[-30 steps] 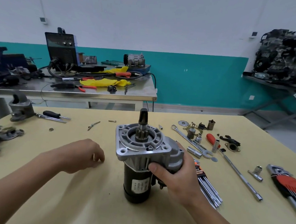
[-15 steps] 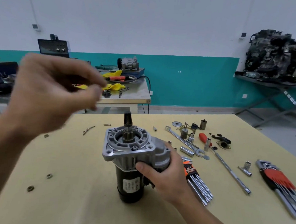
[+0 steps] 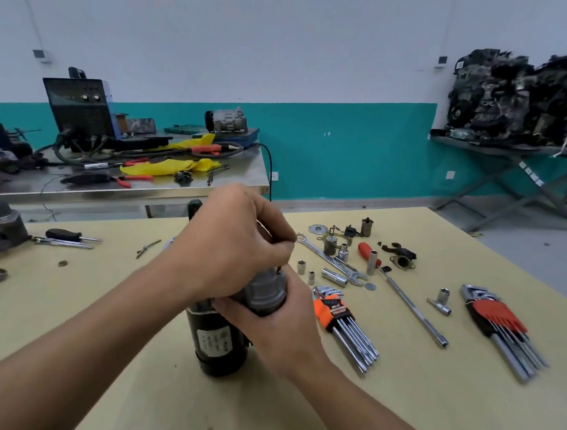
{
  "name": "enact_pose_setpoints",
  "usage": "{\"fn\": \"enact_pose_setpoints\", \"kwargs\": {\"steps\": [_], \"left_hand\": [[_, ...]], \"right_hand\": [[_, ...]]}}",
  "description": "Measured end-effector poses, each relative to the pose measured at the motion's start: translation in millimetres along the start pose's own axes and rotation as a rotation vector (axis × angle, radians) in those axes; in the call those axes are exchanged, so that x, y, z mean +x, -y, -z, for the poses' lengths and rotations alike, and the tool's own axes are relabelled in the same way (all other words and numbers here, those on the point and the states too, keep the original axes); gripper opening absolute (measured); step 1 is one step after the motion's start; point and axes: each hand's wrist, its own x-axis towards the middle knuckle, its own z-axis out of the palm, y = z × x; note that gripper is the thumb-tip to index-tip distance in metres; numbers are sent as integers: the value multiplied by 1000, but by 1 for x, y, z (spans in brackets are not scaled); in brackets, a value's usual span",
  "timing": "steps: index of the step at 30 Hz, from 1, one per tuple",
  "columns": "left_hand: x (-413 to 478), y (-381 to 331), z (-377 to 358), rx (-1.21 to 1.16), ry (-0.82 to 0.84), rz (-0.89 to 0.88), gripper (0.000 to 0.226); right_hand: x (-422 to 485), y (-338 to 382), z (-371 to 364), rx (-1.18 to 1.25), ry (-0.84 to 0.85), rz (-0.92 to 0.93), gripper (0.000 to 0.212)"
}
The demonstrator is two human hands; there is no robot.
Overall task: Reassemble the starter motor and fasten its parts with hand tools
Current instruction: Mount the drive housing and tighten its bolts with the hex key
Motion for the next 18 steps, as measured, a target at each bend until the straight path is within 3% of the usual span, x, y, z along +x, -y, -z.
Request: {"fn": "enact_pose_setpoints", "kwargs": {"steps": [7, 13, 18], "left_hand": [[1, 0, 0, -11, -2, 65, 17], [-5, -5, 11, 230, 95, -38, 23], [1, -5, 17, 266, 164, -61, 26]], "right_hand": [[-1, 0, 0, -11, -4, 4, 55], [-2, 2, 2, -8, 5, 3, 55], [-2, 3, 1, -13, -8, 10, 53]]}}
